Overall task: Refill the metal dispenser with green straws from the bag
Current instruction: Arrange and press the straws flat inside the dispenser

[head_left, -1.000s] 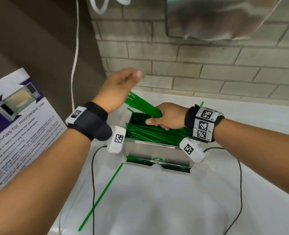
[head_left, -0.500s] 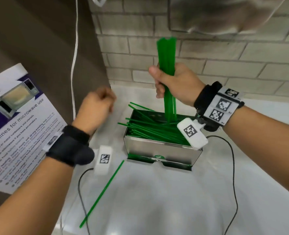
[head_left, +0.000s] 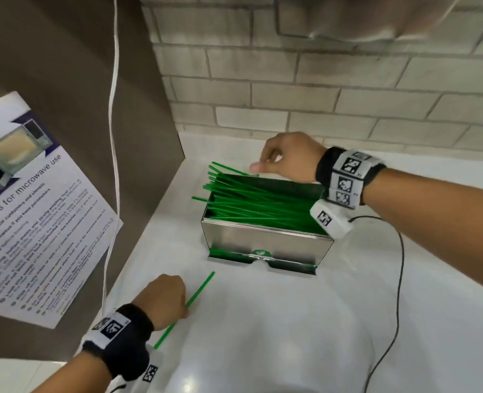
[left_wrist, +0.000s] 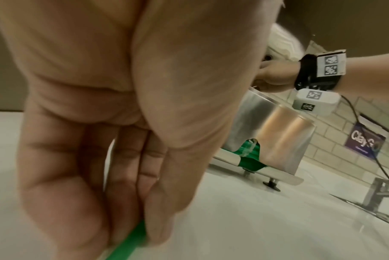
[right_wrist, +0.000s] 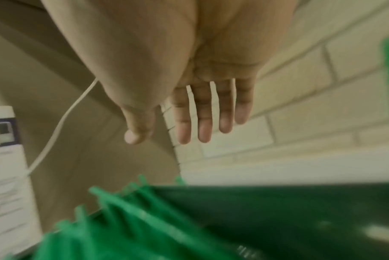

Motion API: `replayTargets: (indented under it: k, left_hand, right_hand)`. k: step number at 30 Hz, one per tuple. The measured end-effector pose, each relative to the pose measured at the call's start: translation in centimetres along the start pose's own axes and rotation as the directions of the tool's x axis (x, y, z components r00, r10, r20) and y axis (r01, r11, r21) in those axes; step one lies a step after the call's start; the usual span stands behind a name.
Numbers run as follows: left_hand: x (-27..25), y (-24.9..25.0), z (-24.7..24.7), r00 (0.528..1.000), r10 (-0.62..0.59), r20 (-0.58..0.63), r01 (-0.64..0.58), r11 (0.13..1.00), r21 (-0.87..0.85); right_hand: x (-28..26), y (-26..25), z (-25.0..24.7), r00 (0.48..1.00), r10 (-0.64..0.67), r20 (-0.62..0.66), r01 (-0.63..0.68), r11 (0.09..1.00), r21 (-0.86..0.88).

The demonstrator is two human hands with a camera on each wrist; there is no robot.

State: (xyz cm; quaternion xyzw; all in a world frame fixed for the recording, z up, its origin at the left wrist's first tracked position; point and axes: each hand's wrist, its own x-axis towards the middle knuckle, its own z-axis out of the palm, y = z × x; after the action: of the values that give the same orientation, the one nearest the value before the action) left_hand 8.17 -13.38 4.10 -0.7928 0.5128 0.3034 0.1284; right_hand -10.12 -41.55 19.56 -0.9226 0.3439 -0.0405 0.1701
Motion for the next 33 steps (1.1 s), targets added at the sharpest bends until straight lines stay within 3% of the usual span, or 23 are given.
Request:
replayTargets:
  k: [2, 4, 6, 8, 10, 12, 14, 15, 16, 19, 22, 24, 26, 28, 31, 33]
  left_hand:
    - [-1.0, 0.1, -0.3, 0.998, 0.062, 0.027, -0.062, 0.998, 0.018]
    - [-2.5, 0.3, -1.2, 0.984, 0.173, 0.04, -0.172, 0.985, -0.032]
    - [-4.4, 1.3, -3.1, 0.951, 0.307, 0.046, -0.299, 0.946, -0.128]
    - [-6.4, 2.8, -5.6, 0.9, 0.436, -0.012, -0.427, 0.875, -0.227]
    - [-7.5, 4.3, -8.5, 0.812, 0.541, -0.219, -0.582, 0.777, -0.24]
    - [-7.5, 5.7, -11.8, 0.669, 0.58, -0.464, -0.697, 0.706, -0.123]
    - [-6.8, 7.4, -15.1, 0.559, 0.573, -0.6, -0.692, 0.721, 0.044]
    - [-6.0, 8.2, -16.4, 0.543, 0.562, -0.623, -0.65, 0.752, 0.112]
    - [-5.0, 9.0, -17.6, 0.557, 0.548, -0.624, -0.594, 0.788, 0.162]
    - [-1.5, 11.3, -19.2, 0.675, 0.498, -0.544, -0.418, 0.866, 0.274]
    - [1.0, 13.7, -18.8, 0.737, 0.519, -0.433, -0.41, 0.853, 0.323]
    - [1.9, 15.1, -18.0, 0.734, 0.566, -0.375, -0.502, 0.825, 0.26]
    - [2.0, 15.6, -17.5, 0.714, 0.597, -0.366, -0.563, 0.8, 0.208]
    - [1.2, 14.3, -18.0, 0.664, 0.574, -0.48, -0.587, 0.797, 0.141]
    - [0.0, 9.5, -19.3, 0.567, 0.357, -0.743, -0.542, 0.84, -0.01]
    - [-0.3, 5.9, -19.6, 0.585, 0.155, -0.796, -0.419, 0.898, -0.133]
  right_hand:
    - [0.0, 2.1, -1.9, 0.999, 0.05, -0.013, -0.051, 0.978, -0.202]
    - [-0.6, 4.3, -3.2, 0.978, 0.182, 0.1, -0.139, 0.931, -0.337]
    - [-1.8, 6.1, -3.7, 0.916, 0.302, 0.263, -0.244, 0.942, -0.232]
    - [-2.9, 7.2, -3.6, 0.885, 0.304, 0.354, -0.311, 0.95, -0.038]
    - [-3.8, 7.6, -3.5, 0.923, 0.255, 0.289, -0.273, 0.962, 0.023]
    - [-4.6, 7.4, -4.0, 0.947, 0.245, 0.208, -0.259, 0.965, 0.043]
    - [-5.3, 6.6, -5.6, 0.963, 0.229, 0.142, -0.24, 0.969, 0.063]
    - [-5.7, 6.1, -6.8, 0.97, 0.223, 0.095, -0.23, 0.971, 0.069]
    - [-6.2, 5.5, -8.2, 0.977, 0.21, 0.034, -0.212, 0.975, 0.062]
    - [-8.4, 3.8, -13.1, 0.971, 0.141, -0.195, -0.151, 0.988, -0.036]
    - [-10.5, 2.6, -16.1, 0.925, 0.094, -0.369, -0.091, 0.996, 0.025]
    - [-10.9, 2.3, -16.4, 0.904, 0.081, -0.419, -0.02, 0.989, 0.147]
    - [-10.5, 2.2, -15.4, 0.916, 0.095, -0.39, 0.0, 0.972, 0.237]
    - [-9.7, 2.6, -13.6, 0.945, 0.127, -0.3, -0.042, 0.961, 0.273]
    - [-8.1, 3.6, -9.1, 0.969, 0.168, -0.181, -0.096, 0.932, 0.35]
    - [-7.0, 4.1, -5.5, 0.977, 0.179, -0.117, -0.122, 0.917, 0.38]
